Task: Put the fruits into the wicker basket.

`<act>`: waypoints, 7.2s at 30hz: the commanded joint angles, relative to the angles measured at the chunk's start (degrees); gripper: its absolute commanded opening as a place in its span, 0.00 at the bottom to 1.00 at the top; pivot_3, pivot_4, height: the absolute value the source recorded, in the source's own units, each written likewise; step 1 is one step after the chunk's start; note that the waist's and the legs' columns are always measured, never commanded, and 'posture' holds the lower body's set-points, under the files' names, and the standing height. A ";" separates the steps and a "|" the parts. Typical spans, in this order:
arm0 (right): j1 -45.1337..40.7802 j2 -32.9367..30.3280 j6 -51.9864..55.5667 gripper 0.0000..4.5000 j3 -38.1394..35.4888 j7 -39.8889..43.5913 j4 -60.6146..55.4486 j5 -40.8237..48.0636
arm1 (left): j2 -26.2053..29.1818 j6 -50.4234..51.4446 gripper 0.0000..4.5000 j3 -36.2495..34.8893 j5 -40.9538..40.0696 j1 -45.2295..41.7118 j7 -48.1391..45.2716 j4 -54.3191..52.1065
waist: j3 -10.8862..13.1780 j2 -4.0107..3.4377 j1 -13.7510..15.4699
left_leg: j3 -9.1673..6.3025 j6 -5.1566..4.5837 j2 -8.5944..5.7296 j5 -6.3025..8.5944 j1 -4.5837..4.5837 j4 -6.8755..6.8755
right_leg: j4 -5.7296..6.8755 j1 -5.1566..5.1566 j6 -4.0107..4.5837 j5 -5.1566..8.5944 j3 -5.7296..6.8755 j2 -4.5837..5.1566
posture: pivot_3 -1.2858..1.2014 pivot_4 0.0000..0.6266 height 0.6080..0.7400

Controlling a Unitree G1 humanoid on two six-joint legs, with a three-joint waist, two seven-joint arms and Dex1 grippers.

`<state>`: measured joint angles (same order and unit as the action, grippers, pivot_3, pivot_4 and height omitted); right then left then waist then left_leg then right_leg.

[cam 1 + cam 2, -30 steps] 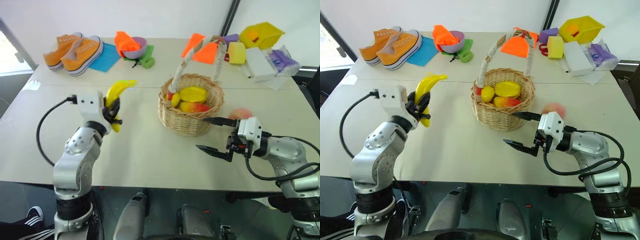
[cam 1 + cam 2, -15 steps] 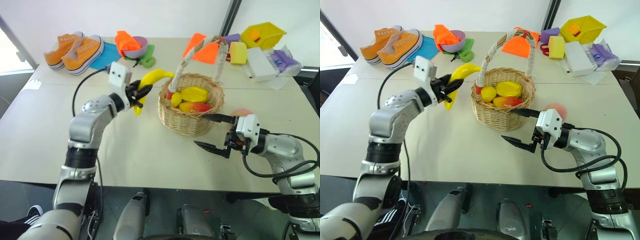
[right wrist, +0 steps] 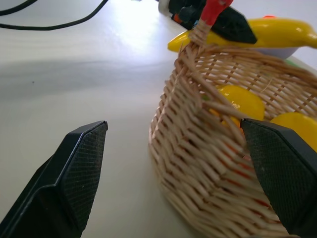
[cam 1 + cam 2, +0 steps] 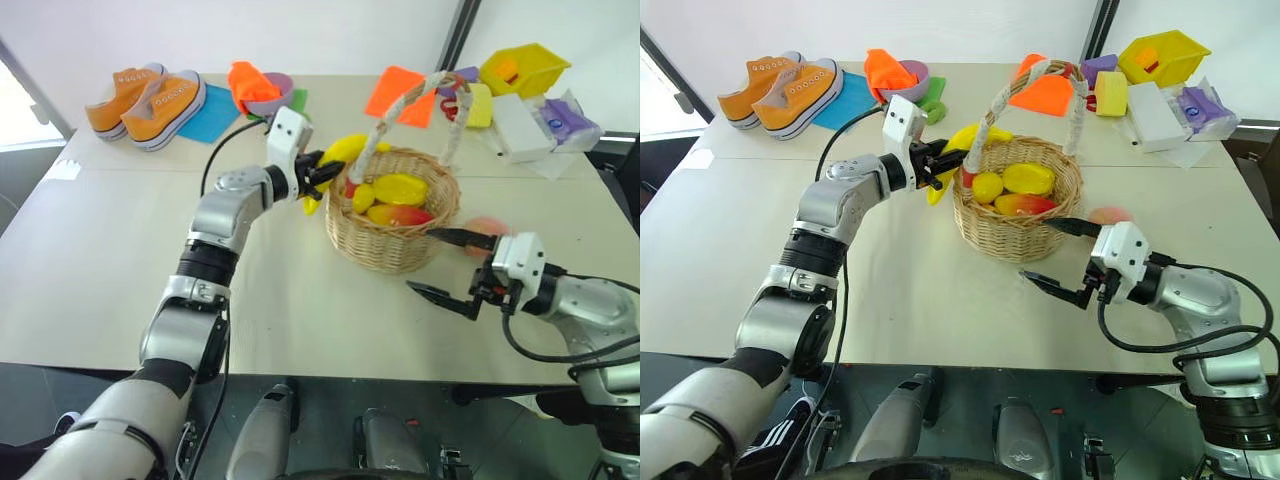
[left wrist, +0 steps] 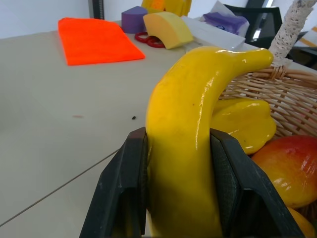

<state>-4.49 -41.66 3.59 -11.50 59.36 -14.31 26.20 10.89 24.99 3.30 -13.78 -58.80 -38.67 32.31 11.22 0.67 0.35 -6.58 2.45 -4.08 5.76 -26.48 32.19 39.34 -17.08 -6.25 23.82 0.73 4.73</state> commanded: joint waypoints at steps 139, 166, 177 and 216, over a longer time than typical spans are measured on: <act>-24.42 0.79 23.68 0.99 -3.43 -12.05 6.06 5.56 | 17.41 -2.56 1.00 -2.72 -15.95 53.07 0.38 -66.78 | -0.05 -0.18 -1.05 | 0.16 -0.35 0.10 0.20 0.02 -0.12 | -0.01 -0.25 0.03 0.00 -0.30 -0.02 | 0.52 0.24 1.00; -49.08 13.87 -9.28 0.58 2.76 -23.43 57.36 -14.70 | 12.60 -5.53 1.00 -2.23 -10.28 50.15 7.49 -65.23 | -0.04 -0.19 -1.37 | 0.23 -0.09 0.12 0.04 0.05 -0.13 | 0.07 -0.21 0.02 0.00 -0.31 -0.08 | 0.52 0.24 1.00; -40.94 5.96 -2.62 0.25 -4.35 -28.12 44.89 -12.71 | 11.88 -5.75 1.00 -1.32 -10.46 50.13 7.37 -64.42 | -0.03 -0.20 -0.49 | 0.19 -0.19 0.04 0.09 -0.01 -0.11 | 0.08 -0.22 0.02 0.00 -0.32 -0.01 | 0.52 0.24 1.00; -14.98 -13.52 7.66 0.01 -24.48 -15.32 29.86 -0.67 | 9.26 -3.19 1.00 -1.09 -14.73 45.15 5.91 -61.52 | -0.03 -0.24 0.28 | 0.28 -0.36 0.08 0.19 0.01 -0.06 | 0.01 -0.13 0.01 0.00 -0.29 -0.02 | 0.52 0.24 1.00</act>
<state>-20.78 -53.29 11.36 -31.44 41.14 17.07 23.16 20.39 20.53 3.36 -25.78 -12.23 -32.64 -26.16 11.19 0.43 0.62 -6.31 2.08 -4.01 5.95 -26.48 32.12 39.35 -17.20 -6.24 23.82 0.44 4.71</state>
